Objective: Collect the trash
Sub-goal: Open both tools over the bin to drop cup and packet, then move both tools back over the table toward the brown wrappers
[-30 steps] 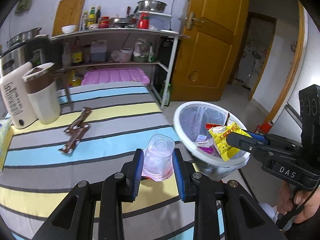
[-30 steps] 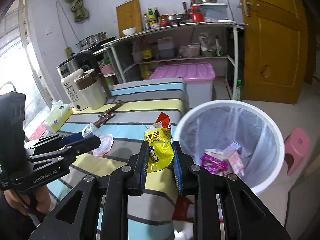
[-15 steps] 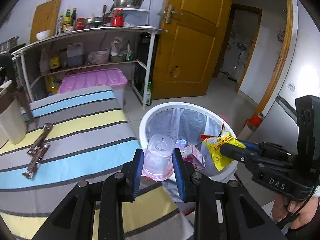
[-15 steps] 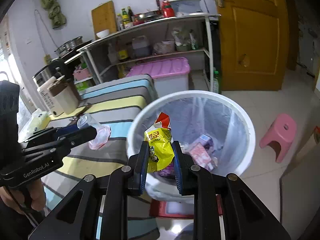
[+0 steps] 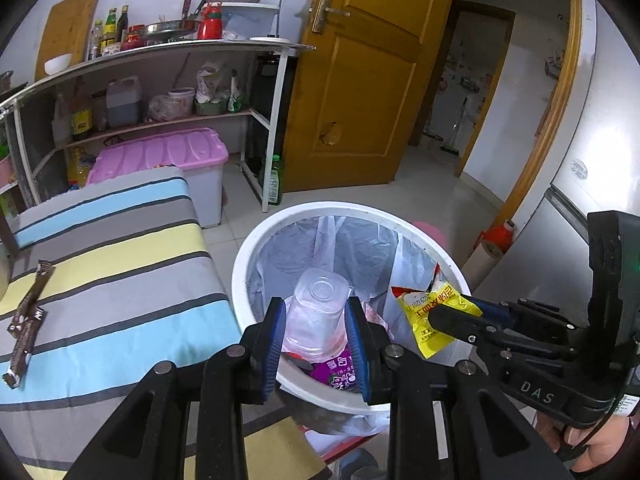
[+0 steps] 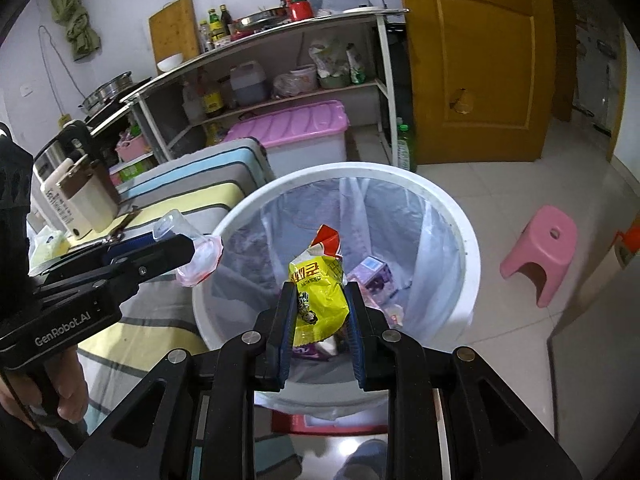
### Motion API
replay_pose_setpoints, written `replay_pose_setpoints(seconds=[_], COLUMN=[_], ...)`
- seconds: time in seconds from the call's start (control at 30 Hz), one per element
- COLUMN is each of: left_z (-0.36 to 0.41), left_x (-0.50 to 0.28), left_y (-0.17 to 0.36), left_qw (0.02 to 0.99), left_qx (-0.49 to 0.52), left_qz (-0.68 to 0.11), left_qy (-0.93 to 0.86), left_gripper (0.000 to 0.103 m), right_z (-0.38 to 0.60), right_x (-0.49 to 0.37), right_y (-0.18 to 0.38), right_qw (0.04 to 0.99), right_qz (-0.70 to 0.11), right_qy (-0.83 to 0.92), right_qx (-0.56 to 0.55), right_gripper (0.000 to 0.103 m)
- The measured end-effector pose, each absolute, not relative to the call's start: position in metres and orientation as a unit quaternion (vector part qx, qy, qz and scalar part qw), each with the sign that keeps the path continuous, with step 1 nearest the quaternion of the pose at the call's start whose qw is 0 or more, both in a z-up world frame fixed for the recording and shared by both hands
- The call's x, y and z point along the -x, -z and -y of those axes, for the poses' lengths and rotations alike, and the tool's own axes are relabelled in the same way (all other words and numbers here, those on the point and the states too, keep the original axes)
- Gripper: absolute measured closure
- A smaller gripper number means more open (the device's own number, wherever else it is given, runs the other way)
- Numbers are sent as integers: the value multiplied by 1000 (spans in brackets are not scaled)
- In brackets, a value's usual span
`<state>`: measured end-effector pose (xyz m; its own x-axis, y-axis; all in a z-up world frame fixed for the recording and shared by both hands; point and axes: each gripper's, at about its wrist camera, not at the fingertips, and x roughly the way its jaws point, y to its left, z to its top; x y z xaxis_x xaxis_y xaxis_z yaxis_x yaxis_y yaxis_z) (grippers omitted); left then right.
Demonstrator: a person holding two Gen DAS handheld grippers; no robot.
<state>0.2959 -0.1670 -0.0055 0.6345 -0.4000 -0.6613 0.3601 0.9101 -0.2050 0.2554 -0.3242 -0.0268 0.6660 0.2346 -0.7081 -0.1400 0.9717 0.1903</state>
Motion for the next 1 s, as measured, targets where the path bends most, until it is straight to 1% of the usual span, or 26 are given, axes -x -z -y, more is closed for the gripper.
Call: replay_pose_setpoints(seconds=[0.03, 0.13, 0.17, 0.23, 0.27, 0.67, 1.0], left_z=[168, 166, 165, 163, 162, 139, 109], left_x=[-297, -299, -298, -299, -298, -272, -237], left_y=[7, 8, 9, 8, 8, -9, -20], left_qw=[903, 903, 903, 904, 904, 915, 925], left_qx=[27, 34, 36, 38, 39, 42, 41], left_qz=[-372, -372, -372, -371, -370, -350, -338], left_qy=[211, 212, 212, 210, 210, 195, 170], left_gripper=[72, 63, 62, 62, 62, 62, 62], right_z=[325, 327, 328, 328, 329, 317, 285], right_x=[-255, -256, -256, -256, -256, -236, -208], right_y=[28, 28, 28, 28, 27, 9, -5], right_qw=[911, 912, 913, 914, 914, 924, 927], right_qz=[-396, -395, -393, -391, -391, -368, -353], right_qy=[-100, -94, -93, -92, -91, -91, -119], right_qx=[-59, -59, -59, -60, -61, -49, -35], right_gripper=[78, 77, 77, 69, 68, 68, 68])
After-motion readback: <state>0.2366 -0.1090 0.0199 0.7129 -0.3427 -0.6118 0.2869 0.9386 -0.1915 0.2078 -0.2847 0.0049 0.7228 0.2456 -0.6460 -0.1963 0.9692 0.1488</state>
